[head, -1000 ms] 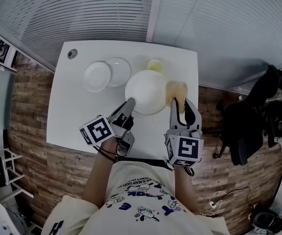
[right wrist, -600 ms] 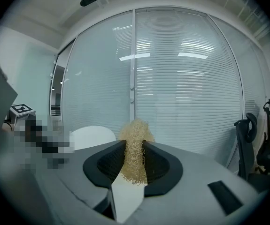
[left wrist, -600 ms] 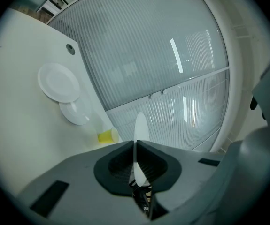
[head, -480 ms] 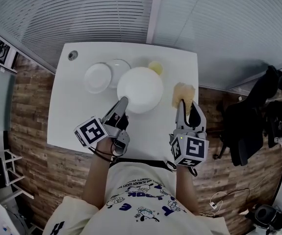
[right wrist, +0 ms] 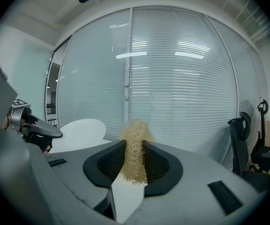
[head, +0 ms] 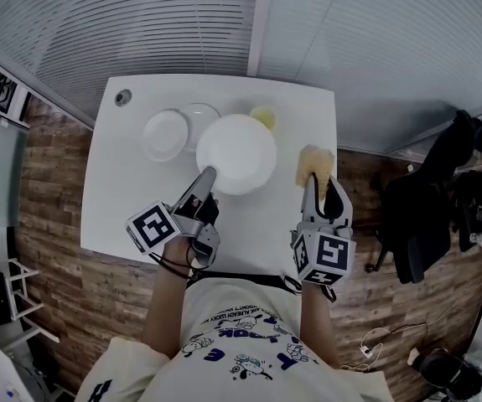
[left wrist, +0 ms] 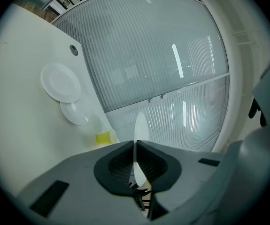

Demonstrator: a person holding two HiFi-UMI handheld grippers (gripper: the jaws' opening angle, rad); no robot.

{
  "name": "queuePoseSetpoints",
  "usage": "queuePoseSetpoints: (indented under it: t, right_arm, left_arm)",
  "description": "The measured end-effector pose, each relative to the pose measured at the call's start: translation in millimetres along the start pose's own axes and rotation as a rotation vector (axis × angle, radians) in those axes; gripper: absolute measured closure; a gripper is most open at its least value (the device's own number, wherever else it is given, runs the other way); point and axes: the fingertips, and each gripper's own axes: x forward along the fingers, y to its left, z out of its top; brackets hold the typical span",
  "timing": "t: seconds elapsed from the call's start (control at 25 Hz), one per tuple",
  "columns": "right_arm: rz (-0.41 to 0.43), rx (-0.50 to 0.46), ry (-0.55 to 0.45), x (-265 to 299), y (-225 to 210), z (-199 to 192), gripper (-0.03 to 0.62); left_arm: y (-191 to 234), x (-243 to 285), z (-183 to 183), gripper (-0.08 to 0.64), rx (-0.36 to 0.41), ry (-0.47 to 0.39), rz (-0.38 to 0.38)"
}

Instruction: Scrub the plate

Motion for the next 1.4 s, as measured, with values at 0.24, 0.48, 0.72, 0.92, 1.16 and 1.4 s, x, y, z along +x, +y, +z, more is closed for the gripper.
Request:
queuePoseSetpoints:
  t: [0.24,0.48,0.72,0.92,1.16,1.4]
  right_arm:
    - [-0.005,0.006,0.004,0,-4,-2,0.5]
    - [-0.004,0.007,0.016,-1,-5,-7,0.502]
    - [-0.005,0.006,0.018,-2,-6,-7,0.502]
    - [-0.002,0.002,0.017,-2,-6,-6,0.505]
    - [-0.011,0.003,0.015,-2,-7,-6,0.505]
    - [-0.021,0.004,0.014,-3,-10,-5,0.505]
  left_arm:
    - [-1,4,-7,0.528,-0.023,0.009,-0.001]
    - [3,5,-16,0.529,-0.046,0.024,0.012]
    - [14,0,-19,0.528,-0.041,0.047,0.095]
    - [9,5,-20,0.528,-0.043,0.047,0.062]
    - [7,8,-22,0.528,-0.041,0.06,0.047]
    - [6,9,-25,0.528,-0.034,0.069,0.05]
